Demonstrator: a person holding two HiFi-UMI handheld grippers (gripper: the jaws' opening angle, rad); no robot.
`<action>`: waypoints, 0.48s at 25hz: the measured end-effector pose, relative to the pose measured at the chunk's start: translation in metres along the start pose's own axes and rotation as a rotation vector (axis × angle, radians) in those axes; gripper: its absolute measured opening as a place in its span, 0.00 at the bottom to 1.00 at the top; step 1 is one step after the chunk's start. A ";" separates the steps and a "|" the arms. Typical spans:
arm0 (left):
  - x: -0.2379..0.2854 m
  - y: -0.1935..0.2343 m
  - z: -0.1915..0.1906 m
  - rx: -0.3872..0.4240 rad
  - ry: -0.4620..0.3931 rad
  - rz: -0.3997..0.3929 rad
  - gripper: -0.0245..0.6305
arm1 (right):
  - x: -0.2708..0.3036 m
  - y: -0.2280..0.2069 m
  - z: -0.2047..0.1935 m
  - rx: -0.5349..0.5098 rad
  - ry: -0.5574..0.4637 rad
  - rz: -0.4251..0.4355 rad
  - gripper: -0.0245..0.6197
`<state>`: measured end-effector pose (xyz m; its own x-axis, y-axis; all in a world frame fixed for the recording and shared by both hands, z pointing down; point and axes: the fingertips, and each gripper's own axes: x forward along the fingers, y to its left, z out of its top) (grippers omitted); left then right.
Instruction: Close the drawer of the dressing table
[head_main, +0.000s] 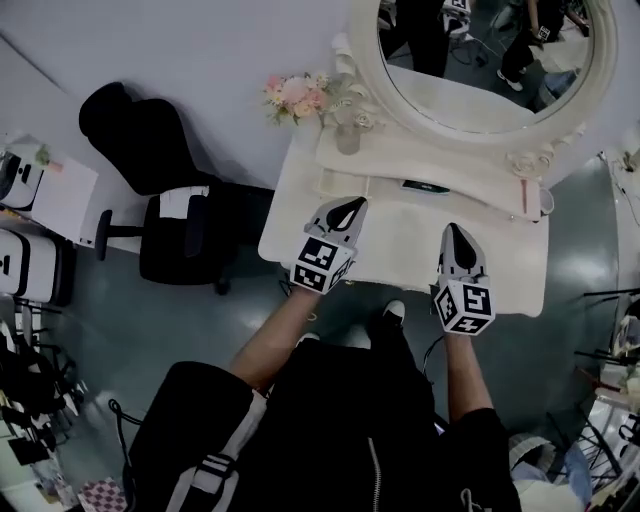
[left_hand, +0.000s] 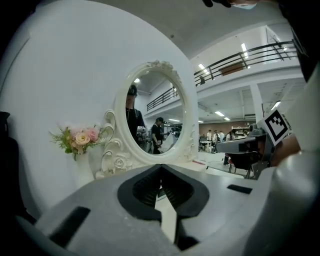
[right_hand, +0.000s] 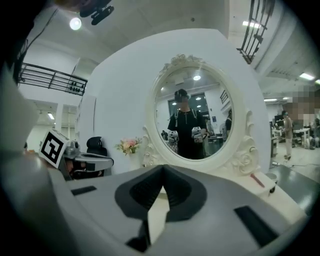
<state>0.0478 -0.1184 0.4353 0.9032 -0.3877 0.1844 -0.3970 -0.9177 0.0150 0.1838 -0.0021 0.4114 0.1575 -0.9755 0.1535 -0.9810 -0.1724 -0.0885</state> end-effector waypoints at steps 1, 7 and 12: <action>0.007 0.001 0.002 -0.004 0.001 0.027 0.04 | 0.008 -0.009 0.003 -0.004 0.002 0.025 0.04; 0.030 0.009 0.010 -0.027 0.006 0.197 0.04 | 0.053 -0.043 0.012 -0.013 0.020 0.176 0.04; 0.042 0.010 0.012 -0.034 0.021 0.256 0.04 | 0.073 -0.059 0.012 -0.013 0.028 0.234 0.04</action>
<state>0.0832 -0.1449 0.4317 0.7694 -0.6045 0.2065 -0.6174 -0.7866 -0.0022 0.2549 -0.0644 0.4161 -0.0769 -0.9845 0.1573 -0.9919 0.0595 -0.1120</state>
